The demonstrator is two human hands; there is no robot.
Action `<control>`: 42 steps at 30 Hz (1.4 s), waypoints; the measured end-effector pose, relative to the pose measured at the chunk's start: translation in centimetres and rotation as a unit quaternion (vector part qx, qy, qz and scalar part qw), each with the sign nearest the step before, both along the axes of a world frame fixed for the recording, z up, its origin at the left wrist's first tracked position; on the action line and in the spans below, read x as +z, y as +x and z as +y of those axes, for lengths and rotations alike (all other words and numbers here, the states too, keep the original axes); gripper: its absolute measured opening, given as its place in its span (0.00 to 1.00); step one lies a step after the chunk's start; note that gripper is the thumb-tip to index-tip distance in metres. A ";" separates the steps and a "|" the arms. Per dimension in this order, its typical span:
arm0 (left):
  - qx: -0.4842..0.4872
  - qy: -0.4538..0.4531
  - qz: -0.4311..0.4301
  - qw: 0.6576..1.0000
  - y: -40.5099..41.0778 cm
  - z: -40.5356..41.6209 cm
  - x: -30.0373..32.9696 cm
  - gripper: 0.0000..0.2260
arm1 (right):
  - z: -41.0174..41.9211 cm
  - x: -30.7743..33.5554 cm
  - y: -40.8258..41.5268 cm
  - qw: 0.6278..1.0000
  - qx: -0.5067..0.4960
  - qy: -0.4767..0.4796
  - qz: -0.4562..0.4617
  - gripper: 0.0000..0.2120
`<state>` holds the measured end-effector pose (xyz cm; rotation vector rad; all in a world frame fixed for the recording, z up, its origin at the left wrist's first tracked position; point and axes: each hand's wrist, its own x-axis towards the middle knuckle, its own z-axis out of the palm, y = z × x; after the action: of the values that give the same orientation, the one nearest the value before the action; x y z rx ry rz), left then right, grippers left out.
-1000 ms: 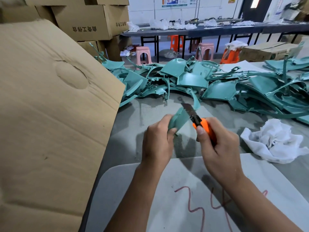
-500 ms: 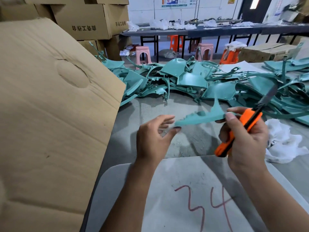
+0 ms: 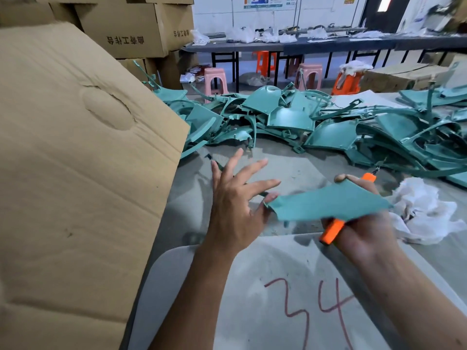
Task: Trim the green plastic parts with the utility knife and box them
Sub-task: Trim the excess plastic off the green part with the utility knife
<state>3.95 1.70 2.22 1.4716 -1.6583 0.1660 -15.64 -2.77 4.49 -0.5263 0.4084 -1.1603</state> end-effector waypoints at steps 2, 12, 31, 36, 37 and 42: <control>-0.034 0.017 0.017 0.999 -0.2 0.2 -0.2 0.19 | -1.2 -1.1 0.0 0.995 0.003 0.093 -0.045 0.04; -0.063 0.049 0.279 0.957 -1.6 0.0 -0.6 0.15 | -1.8 -2.3 0.4 0.984 -0.043 0.019 0.171 0.07; 0.000 0.043 0.005 0.999 -3.1 0.5 -0.3 0.17 | -0.6 -1.9 0.3 0.924 -0.039 -0.189 0.330 0.10; 0.007 0.030 -0.020 0.999 -3.5 0.4 -0.2 0.21 | -0.8 -1.9 0.3 0.934 -0.062 -0.202 0.289 0.12; 0.007 0.025 -0.023 0.999 -3.6 0.5 -0.1 0.21 | -0.9 -1.9 0.2 0.933 -0.063 -0.211 0.286 0.12; 0.013 0.009 -0.032 0.999 -4.1 0.6 -0.2 0.22 | -1.0 -2.0 0.0 0.931 -0.048 -0.231 0.278 0.09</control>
<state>-0.12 2.27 2.04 1.5171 -1.6969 0.2153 -15.64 -3.74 2.53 -1.2750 0.6552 -1.1950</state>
